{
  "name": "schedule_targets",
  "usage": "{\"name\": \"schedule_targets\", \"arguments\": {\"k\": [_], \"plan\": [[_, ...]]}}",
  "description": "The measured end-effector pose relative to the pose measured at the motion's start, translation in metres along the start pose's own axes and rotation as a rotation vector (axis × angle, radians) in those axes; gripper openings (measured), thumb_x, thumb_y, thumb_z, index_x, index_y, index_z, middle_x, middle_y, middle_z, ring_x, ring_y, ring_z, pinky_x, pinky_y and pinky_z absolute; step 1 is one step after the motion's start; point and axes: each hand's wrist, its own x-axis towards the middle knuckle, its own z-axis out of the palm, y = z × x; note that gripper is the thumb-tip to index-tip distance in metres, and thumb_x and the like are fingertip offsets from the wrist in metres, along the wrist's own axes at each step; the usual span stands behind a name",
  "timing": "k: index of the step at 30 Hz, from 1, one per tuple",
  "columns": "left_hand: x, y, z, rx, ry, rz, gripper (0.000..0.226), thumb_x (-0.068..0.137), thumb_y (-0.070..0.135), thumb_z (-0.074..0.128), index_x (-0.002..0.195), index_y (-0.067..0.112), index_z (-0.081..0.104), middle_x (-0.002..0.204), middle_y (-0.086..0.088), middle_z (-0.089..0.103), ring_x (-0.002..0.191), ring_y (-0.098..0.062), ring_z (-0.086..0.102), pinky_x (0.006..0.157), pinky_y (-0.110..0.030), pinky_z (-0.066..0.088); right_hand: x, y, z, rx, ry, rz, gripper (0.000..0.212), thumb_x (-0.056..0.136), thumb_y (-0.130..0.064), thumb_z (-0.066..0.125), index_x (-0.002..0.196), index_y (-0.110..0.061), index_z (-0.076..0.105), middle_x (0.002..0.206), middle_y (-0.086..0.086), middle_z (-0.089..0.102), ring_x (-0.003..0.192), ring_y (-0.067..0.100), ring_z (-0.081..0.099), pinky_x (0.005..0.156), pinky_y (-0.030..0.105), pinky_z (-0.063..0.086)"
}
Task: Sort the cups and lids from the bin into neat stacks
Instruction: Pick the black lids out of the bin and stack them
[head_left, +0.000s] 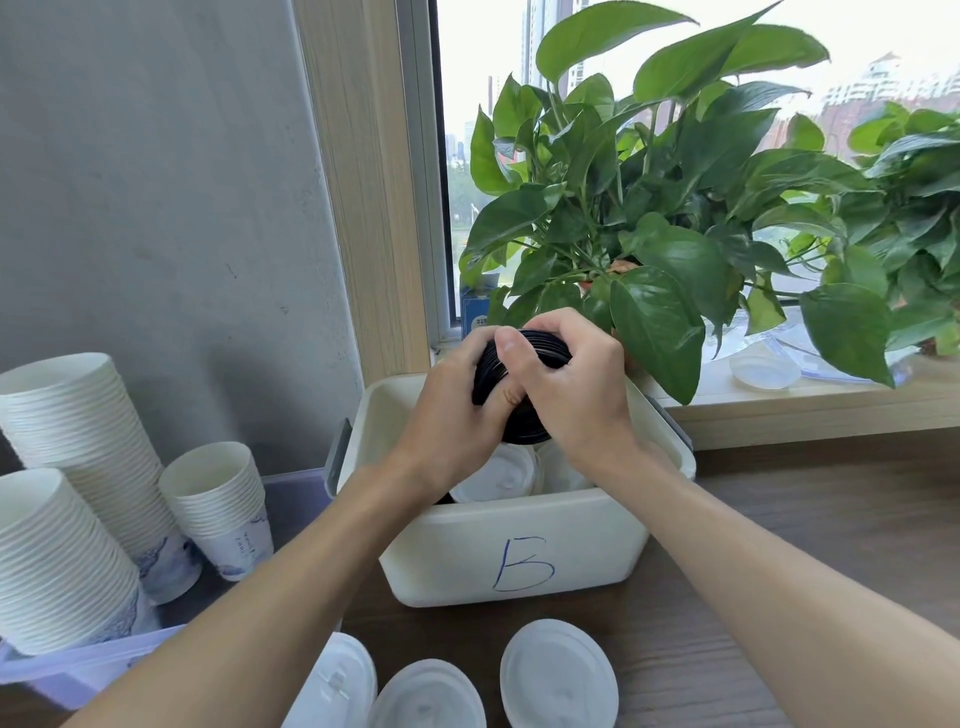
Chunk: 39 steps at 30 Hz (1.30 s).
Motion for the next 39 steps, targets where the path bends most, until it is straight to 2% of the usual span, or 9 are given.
{"name": "schedule_targets", "arguments": {"k": [3,6,10,14,18,21,24,34,39], "plan": [[0.001,0.002,0.0,-0.035,-0.009,-0.02,0.017,0.098,0.025,0.061,0.111,0.013,0.06,0.094,0.01,0.066,0.088,-0.007,0.065,0.078,-0.023,0.048,0.0,-0.001,0.0,0.008,-0.011,0.006,0.044,0.072,-0.054,0.059,0.079,-0.011,0.063,0.074,0.0,0.065,0.07,0.011,0.061,0.063,0.026,0.051],[0.002,0.005,0.002,-0.132,-0.018,-0.096,0.026,0.098,0.02,0.062,0.122,0.013,0.058,0.109,0.003,0.069,0.101,-0.007,0.066,0.086,-0.021,0.051,0.002,0.001,-0.001,0.058,0.051,0.051,0.044,0.078,-0.056,0.056,0.081,-0.013,0.063,0.074,-0.005,0.064,0.07,0.002,0.059,0.062,0.014,0.045],[0.003,0.0,0.003,-0.185,0.03,-0.218,0.018,0.099,0.023,0.059,0.116,0.016,0.058,0.105,0.002,0.069,0.094,-0.001,0.066,0.082,-0.019,0.052,0.005,0.006,-0.001,0.105,0.019,0.121,0.027,0.095,-0.039,0.052,0.081,-0.018,0.06,0.073,-0.011,0.06,0.068,-0.004,0.054,0.064,0.01,0.04],[0.003,-0.003,0.0,-0.091,0.071,-0.182,0.03,0.1,0.028,0.057,0.128,0.016,0.056,0.115,0.004,0.067,0.104,0.0,0.062,0.09,-0.018,0.049,0.004,0.007,0.002,0.111,-0.078,0.09,0.036,0.091,-0.029,0.039,0.111,-0.014,0.064,0.089,-0.009,0.064,0.085,-0.001,0.058,0.078,0.014,0.044],[0.004,0.0,0.0,-0.058,0.215,-0.193,0.04,0.096,0.036,0.063,0.13,0.016,0.056,0.117,0.007,0.067,0.107,-0.004,0.063,0.094,-0.026,0.052,0.003,0.007,0.003,0.116,-0.118,0.081,0.053,0.089,-0.043,0.04,0.127,-0.013,0.06,0.115,-0.009,0.064,0.107,-0.002,0.056,0.09,0.01,0.041],[0.005,0.002,0.0,-0.043,0.258,-0.205,0.032,0.094,0.039,0.065,0.116,0.017,0.064,0.099,0.011,0.071,0.093,-0.001,0.066,0.082,-0.025,0.054,0.0,0.006,0.004,0.068,-0.14,0.04,0.058,0.082,-0.058,0.045,0.115,-0.015,0.064,0.108,-0.008,0.067,0.099,-0.002,0.059,0.083,0.01,0.044],[0.006,0.002,0.0,-0.008,0.286,-0.153,0.029,0.097,0.037,0.061,0.113,0.013,0.064,0.095,0.011,0.069,0.088,-0.002,0.065,0.079,-0.023,0.053,0.001,0.007,0.006,0.007,-0.164,0.027,0.041,0.088,-0.055,0.042,0.095,-0.02,0.062,0.088,-0.008,0.065,0.083,0.003,0.059,0.07,0.011,0.041],[0.002,0.002,-0.004,0.015,0.277,-0.057,0.022,0.096,0.032,0.058,0.109,0.014,0.057,0.088,0.014,0.065,0.083,0.001,0.063,0.072,-0.012,0.047,0.0,0.009,0.006,-0.066,-0.164,-0.094,0.021,0.095,-0.036,0.041,0.087,-0.017,0.048,0.074,-0.013,0.05,0.067,-0.001,0.049,0.062,0.009,0.035],[0.003,0.008,-0.002,-0.1,0.23,-0.092,0.027,0.103,0.03,0.052,0.118,0.009,0.06,0.102,0.007,0.069,0.094,0.001,0.064,0.079,-0.014,0.049,0.002,0.007,0.004,0.01,-0.051,-0.067,0.025,0.096,-0.037,0.039,0.095,-0.016,0.052,0.086,-0.003,0.06,0.079,0.006,0.055,0.069,0.013,0.04]]}}
